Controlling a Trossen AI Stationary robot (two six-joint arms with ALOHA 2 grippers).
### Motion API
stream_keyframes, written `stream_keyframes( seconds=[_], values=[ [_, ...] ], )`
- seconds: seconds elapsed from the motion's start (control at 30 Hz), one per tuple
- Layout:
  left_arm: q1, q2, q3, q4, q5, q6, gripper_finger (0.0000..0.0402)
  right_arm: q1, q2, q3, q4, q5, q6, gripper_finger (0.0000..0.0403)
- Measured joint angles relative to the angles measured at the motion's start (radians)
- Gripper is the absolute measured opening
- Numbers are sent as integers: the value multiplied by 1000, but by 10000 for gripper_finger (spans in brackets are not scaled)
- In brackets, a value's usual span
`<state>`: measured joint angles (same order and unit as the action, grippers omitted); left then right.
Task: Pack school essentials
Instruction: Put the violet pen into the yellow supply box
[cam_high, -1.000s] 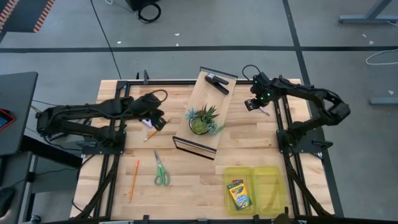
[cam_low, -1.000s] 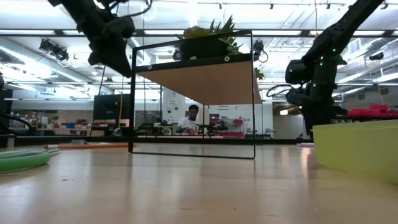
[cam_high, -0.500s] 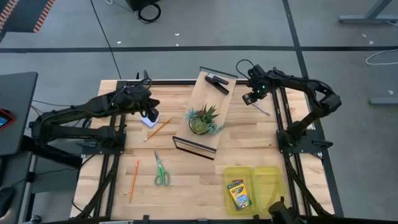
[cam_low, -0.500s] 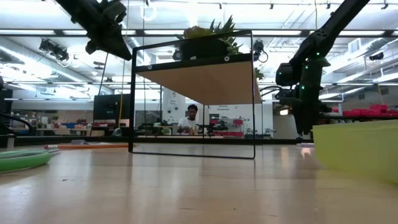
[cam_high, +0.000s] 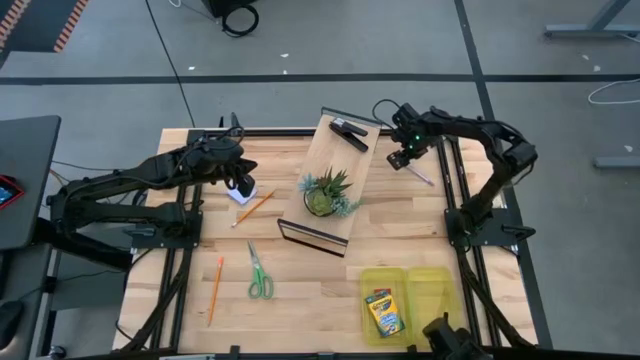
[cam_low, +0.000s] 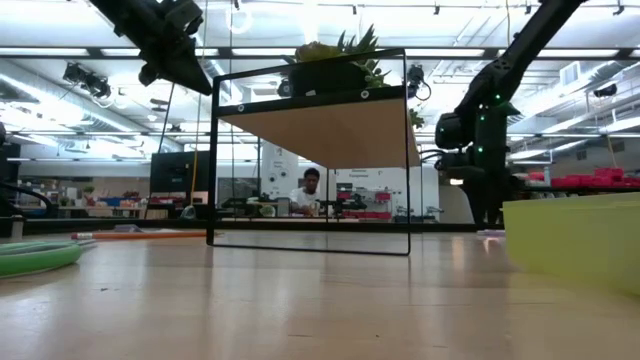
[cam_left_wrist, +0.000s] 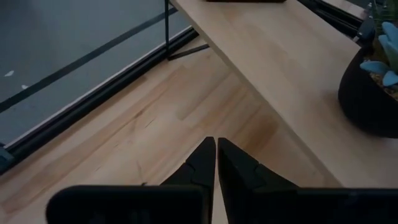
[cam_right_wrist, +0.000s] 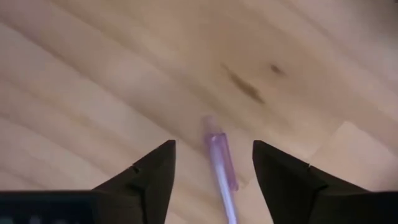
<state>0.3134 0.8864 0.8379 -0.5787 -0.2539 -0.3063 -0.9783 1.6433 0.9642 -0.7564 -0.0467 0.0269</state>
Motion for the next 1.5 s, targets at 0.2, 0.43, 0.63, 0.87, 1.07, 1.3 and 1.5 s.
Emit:
stream_keyframes(
  seconds=[0.2, 0.43, 0.63, 0.87, 1.07, 1.3, 1.5],
  values=[
    [0, 1, 0, 1, 0, 15, 30, -14, 20, 0, -28, 20, -8, 211],
    [0, 1, 0, 1, 3, 15, 25, -15, 47, 0, -30, 23, 1, 176],
    [0, 1, 0, 1, 41, 10, 18, 1, 92, 12, -41, 21, 3, 169],
    [0, 1, 0, 7, 49, 4, 24, 11, 92, 10, -41, 21, 7, 151],
    [0, -8, 0, 10, 48, 4, 15, 12, 93, 9, -41, 13, -11, 81],
    [0, -40, 0, 5, 47, 12, 17, 13, 92, 9, -42, 5, -15, 48],
    [0, -50, 0, 7, 38, 41, 16, 14, 44, 24, -82, -12, -5, 60]
  ],
)
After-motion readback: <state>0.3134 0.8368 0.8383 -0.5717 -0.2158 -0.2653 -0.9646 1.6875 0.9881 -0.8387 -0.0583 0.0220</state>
